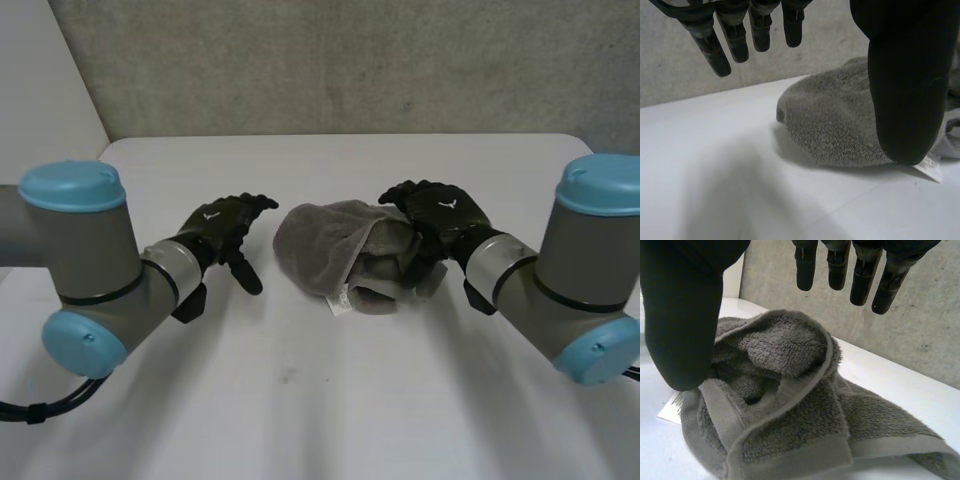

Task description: Fold the towel.

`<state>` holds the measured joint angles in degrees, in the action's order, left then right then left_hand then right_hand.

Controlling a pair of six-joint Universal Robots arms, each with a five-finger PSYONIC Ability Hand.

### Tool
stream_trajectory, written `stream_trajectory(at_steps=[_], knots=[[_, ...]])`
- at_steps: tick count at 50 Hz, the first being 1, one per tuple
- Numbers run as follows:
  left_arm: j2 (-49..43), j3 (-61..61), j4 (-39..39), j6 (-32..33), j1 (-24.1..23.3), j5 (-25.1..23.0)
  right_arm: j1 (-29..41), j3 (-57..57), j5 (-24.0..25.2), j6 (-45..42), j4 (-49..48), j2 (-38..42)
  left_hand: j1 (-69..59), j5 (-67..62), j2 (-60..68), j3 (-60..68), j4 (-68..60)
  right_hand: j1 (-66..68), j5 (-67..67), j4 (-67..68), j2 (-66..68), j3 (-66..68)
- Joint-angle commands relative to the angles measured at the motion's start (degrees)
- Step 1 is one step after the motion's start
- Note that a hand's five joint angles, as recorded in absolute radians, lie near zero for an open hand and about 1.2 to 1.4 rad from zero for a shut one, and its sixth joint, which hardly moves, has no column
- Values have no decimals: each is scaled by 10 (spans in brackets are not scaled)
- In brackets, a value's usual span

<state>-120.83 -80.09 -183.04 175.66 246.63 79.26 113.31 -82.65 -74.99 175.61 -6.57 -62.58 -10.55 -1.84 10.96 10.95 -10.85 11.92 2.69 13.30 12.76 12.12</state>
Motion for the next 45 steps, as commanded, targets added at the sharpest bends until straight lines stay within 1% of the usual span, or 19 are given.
stream_trajectory(at_steps=[1,3,4,6,7,8,9,10,11,15,19,21,23,24,26,27,31,40,45], knots=[[-31,-1,-28,-19,0,39,58,77,-58,-16,-31,82,-20,-7,16,16,-17,-18,-26,-32,-27,-20],[-30,-4,-29,-20,0,42,83,121,-109,-62,-49,129,-20,-7,16,16,-17,18,11,5,10,16],[-30,-9,-29,-20,0,43,83,122,-109,-62,-49,129,-19,-6,14,15,-16,19,11,5,10,17],[-28,-14,-29,-20,0,42,91,153,-139,-128,-64,166,-19,-6,14,15,-16,121,113,107,112,119],[-25,-21,-29,-20,0,42,91,153,-139,-128,-64,166,-17,-4,13,13,-14,121,114,107,113,119],[-25,-21,-29,-20,0,42,93,163,-146,-155,-72,181,-17,-4,13,13,-14,273,265,259,264,271],[-21,-25,-29,-21,0,43,93,163,-146,-155,-72,181,-17,-4,13,13,-14,274,267,261,266,272],[-18,-29,-29,-21,0,43,94,169,-145,-177,-80,187,-15,-2,11,11,-12,516,508,502,507,514],[-18,-29,-29,-21,0,43,95,172,-144,-185,-95,185,-15,-2,11,11,-12,679,671,665,671,677],[-10,-39,-29,-24,-2,46,95,172,-143,-179,-135,150,-17,-4,13,13,-14,681,673,667,672,679],[-8,-40,-29,-45,-12,53,96,170,-143,-164,-158,69,-22,-9,18,18,-19,681,673,667,672,679],[-8,-40,-29,-66,-21,56,96,171,-144,-164,-158,46,-25,-12,21,21,-22,681,673,667,672,679],[-7,-39,-29,-128,-39,58,96,171,-144,-166,-153,25,-34,-21,30,30,-31,681,673,667,672,679],[-7,-39,-29,-128,-39,58,97,171,-143,-168,-146,5,-34,-21,30,30,-31,681,673,667,672,679],[-6,-37,-29,-192,-49,59,98,172,-143,-169,-135,-11,-39,-26,35,35,-36,681,673,667,672,679],[-6,-37,-29,-192,-49,59,99,173,-143,-169,-120,-26,-39,-26,35,35,-36,681,673,667,672,679],[-13,-26,-29,-256,-66,56,100,179,-143,-170,-89,-53,-39,-26,35,35,-36,681,673,667,672,679],[-43,15,-29,-306,-95,56,134,174,-148,-170,-41,-116,-39,-26,35,35,-36,681,673,667,672,679],[-62,32,-29,-365,-127,38,138,166,-150,-170,-38,-145,-42,-29,38,38,-39,681,673,667,672,679]])
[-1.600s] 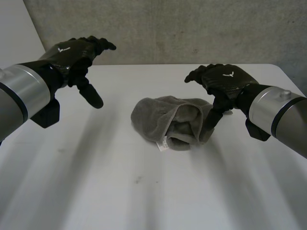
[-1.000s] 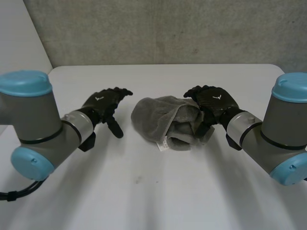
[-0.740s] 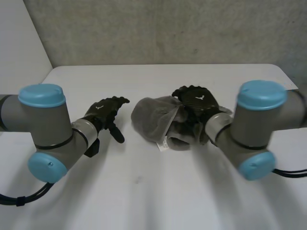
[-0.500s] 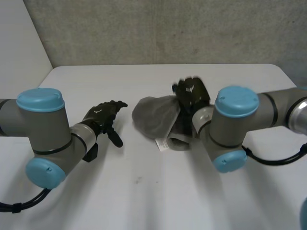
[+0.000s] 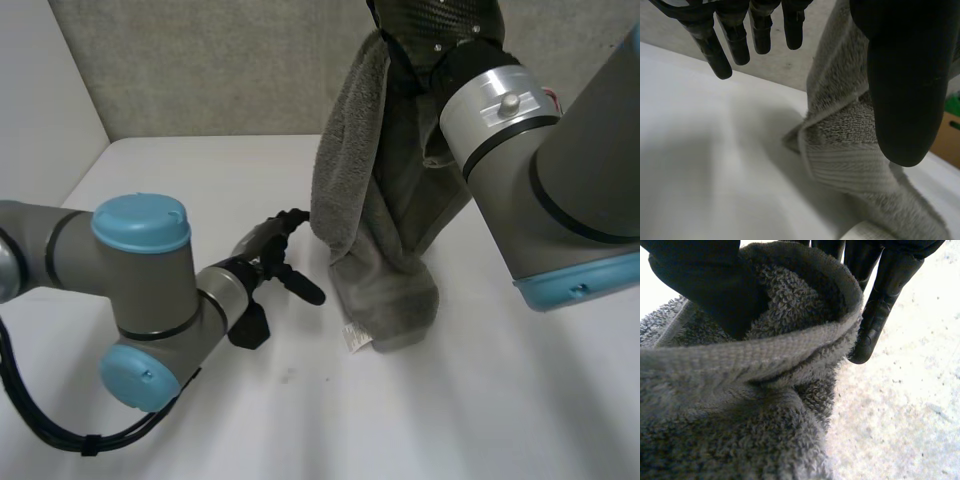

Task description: Fold the towel.

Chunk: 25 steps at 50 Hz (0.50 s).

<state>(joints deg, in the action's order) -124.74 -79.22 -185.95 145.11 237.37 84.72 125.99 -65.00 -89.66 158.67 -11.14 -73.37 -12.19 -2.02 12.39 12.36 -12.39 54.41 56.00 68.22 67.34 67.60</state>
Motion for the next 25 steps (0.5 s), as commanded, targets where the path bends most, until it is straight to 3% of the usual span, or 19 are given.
stream_trajectory(at_steps=[1,6,8,9,10,11,12,13,14,16,19,20,22,24,25], knots=[[-23,23,1,-60,-35,-17,12,-14,-3,0,9,-41,-26,-27,24,24,-24,256,140,118,127,124],[-29,20,1,-91,-66,-49,12,-25,-9,-6,11,-50,-31,-32,29,29,-29,256,140,118,127,124],[-29,19,0,-105,-79,-55,12,-30,-11,-11,12,-52,-154,-156,152,153,-152,256,140,118,127,124],[-29,19,0,-105,-79,-55,13,-35,-12,-16,14,-53,-155,-157,153,153,-153,256,140,118,127,124],[-29,18,1,-105,-82,-50,13,-36,-12,-16,14,-53,-340,-342,338,338,-338,256,140,118,127,124],[-29,18,1,-105,-82,-50,14,-42,-13,-22,14,-55,-342,-344,340,340,-340,256,140,118,127,124],[-30,19,-1,-105,-83,-39,13,-48,-13,-28,13,-61,-568,-570,566,567,-566,256,140,118,127,124],[-31,21,-2,-104,-83,-14,13,-48,-13,-28,13,-61,-677,-679,675,675,-675,256,140,118,127,124],[-31,21,-2,-104,-83,-14,12,-54,-13,-34,13,-69,-678,-680,676,676,-676,256,140,118,127,124],[-29,26,-7,-92,-75,57,4,-60,-15,-38,13,-77,-678,-680,676,676,-676,256,140,118,127,124],[-24,26,-7,-84,-66,88,0,-73,-17,-46,14,-87,-678,-680,676,676,-676,256,140,118,127,124],[-19,24,-7,-67,-43,109,-7,-78,-16,-49,16,-87,-678,-680,676,676,-676,256,140,118,127,124],[-3,20,-6,-41,-15,116,-26,-84,-16,-53,21,-87,-678,-680,676,676,-676,256,140,118,127,124],[45,5,-6,35,32,108,-50,-90,-12,-61,33,-88,-678,-680,676,676,-676,256,140,118,127,124],[45,5,-6,35,32,108,-71,-96,-10,-70,50,-87,-678,-680,676,676,-676,256,140,118,127,124]])
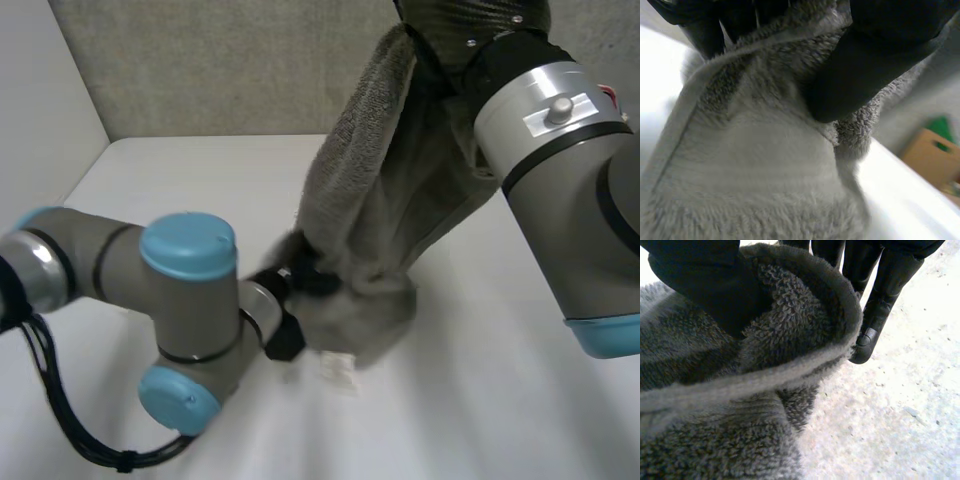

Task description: Fold the towel.

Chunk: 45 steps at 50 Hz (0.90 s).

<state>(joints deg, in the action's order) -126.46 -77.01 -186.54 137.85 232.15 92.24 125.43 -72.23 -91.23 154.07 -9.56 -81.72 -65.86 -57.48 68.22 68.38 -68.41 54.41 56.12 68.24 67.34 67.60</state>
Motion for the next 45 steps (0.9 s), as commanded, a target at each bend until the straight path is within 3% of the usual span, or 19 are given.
stream_trajectory(at_steps=[1,2,7,8,10,13,15,16,18,21,23,31,37,39,40,41,42,44,45], knots=[[87,-28,3,152,103,24,-65,-24,6,-24,34,-4,-141,-125,118,116,-116,256,139,118,127,124],[88,-28,3,153,103,24,-82,-29,8,-30,51,-4,-141,-125,118,116,-116,256,139,118,127,124],[180,-55,40,319,126,-62,-99,-47,10,-32,91,0,-141,-125,118,116,-116,256,139,118,127,124],[180,-55,40,320,126,-62,-102,-55,11,-33,102,2,-141,-125,118,116,-116,256,139,118,127,124],[213,-64,93,385,130,-91,-103,-62,14,-33,117,4,-141,-125,118,116,-116,256,139,118,127,124],[224,-67,118,418,132,-95,-105,-73,31,-34,148,12,-141,-125,118,116,-116,256,139,118,127,124],[235,-73,161,496,137,-95,-106,-77,46,-35,169,16,-141,-125,118,116,-116,256,139,118,127,124],[235,-73,161,496,137,-95,-108,-82,61,-36,194,19,-141,-125,118,116,-116,256,139,118,127,124],[241,-86,202,590,145,-95,-113,-87,80,-41,223,23,-141,-125,118,116,-116,256,139,118,127,124],[241,-97,222,643,150,-94,-121,-96,113,-68,282,37,-141,-125,118,116,-116,256,139,118,127,124],[238,-118,244,727,160,-94,-122,-99,127,-90,307,48,-141,-125,118,116,-116,256,139,118,127,124],[178,-97,217,826,161,-94,-119,-79,130,-171,342,115,-141,-125,118,116,-116,256,139,118,127,124],[96,66,145,832,157,-82,-114,60,95,-170,258,184,-141,-125,118,116,-116,256,139,118,127,124],[82,121,116,829,156,-73,-113,137,51,-163,153,197,-141,-125,118,116,-116,256,139,118,127,124],[73,169,77,829,154,-65,-113,137,51,-163,153,197,-141,-125,118,116,-116,256,139,118,127,124],[68,212,26,828,153,-53,-111,156,31,-159,74,196,-141,-125,118,116,-116,256,139,118,127,124],[68,213,26,828,153,-53,-111,156,31,-159,73,196,-141,-125,118,116,-116,256,139,118,127,124],[71,256,-91,827,153,-25,-111,151,10,-159,-103,185,-141,-125,118,116,-116,256,139,118,127,124],[71,256,-92,827,153,-25,-111,151,10,-159,-104,185,-141,-125,118,116,-116,256,139,118,127,124]])
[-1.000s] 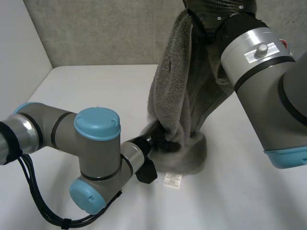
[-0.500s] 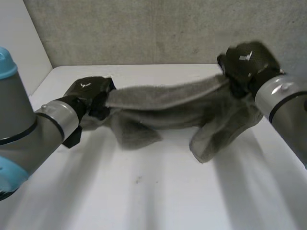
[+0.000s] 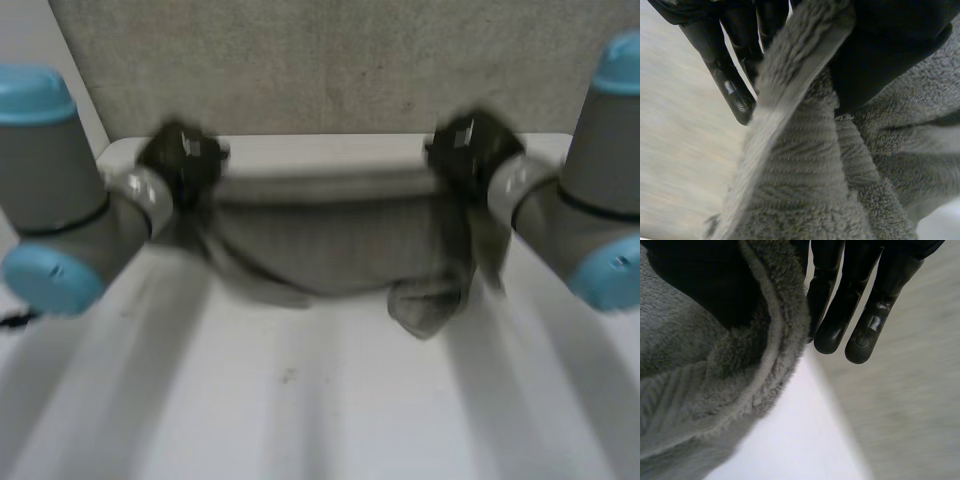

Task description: Fold the towel.

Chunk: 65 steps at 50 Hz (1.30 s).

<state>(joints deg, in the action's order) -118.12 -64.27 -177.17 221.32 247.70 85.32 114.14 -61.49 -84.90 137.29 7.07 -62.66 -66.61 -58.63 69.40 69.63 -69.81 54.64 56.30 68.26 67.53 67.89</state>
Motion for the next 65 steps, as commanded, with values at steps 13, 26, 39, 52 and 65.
stream_trajectory(at_steps=[13,26,39,52,65], knots=[[14,-108,-311,-29,-20,78,-5,-169,10,27,-364,-43,-134,-114,106,104,-102,254,137,117,125,121],[-80,-281,-309,-41,-13,76,-5,-312,62,27,-353,42,-134,-114,106,104,-102,254,137,117,125,121],[-14,-360,-309,-38,-14,71,-7,-309,55,47,-221,30,276,296,-304,-306,308,-243,-360,-380,-372,-376],[27,-398,-308,-37,5,71,-56,-346,-8,304,-192,-26,296,317,-324,-327,329,-262,-379,-398,-391,-395],[52,-422,-308,-41,29,70,-113,-406,3,533,-189,-48,296,317,-324,-327,329,-249,-365,-385,-378,-381]])
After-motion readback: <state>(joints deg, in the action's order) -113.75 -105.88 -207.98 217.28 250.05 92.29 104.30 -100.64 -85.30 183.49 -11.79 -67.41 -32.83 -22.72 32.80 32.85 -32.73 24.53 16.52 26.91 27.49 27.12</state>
